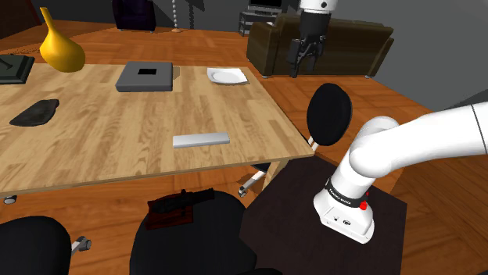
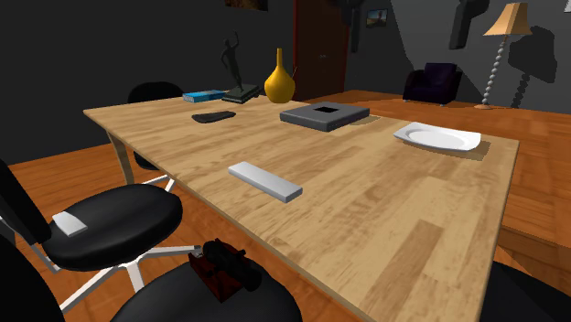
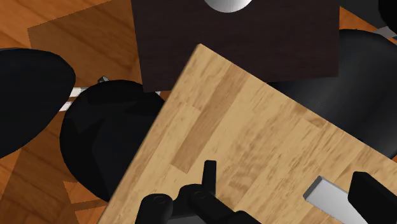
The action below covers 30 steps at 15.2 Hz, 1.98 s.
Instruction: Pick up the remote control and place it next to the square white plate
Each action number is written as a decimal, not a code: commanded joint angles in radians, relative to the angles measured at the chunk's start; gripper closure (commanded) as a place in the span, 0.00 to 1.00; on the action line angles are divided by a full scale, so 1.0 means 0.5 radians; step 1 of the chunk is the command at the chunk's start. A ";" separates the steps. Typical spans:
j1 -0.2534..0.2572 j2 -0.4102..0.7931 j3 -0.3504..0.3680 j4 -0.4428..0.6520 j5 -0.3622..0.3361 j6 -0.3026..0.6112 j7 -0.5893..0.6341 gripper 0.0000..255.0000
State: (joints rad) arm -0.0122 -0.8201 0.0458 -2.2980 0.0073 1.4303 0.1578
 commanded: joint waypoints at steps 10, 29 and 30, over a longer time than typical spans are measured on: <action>0.170 0.445 0.023 -0.115 -0.001 0.593 -0.331 0.00; 0.462 1.626 0.211 0.196 -0.060 1.532 -0.921 0.00; 0.476 1.689 0.224 0.228 -0.072 1.566 -0.945 0.00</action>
State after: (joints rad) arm 0.2178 -0.0157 0.1499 -2.2023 -0.0219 2.1888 -0.3039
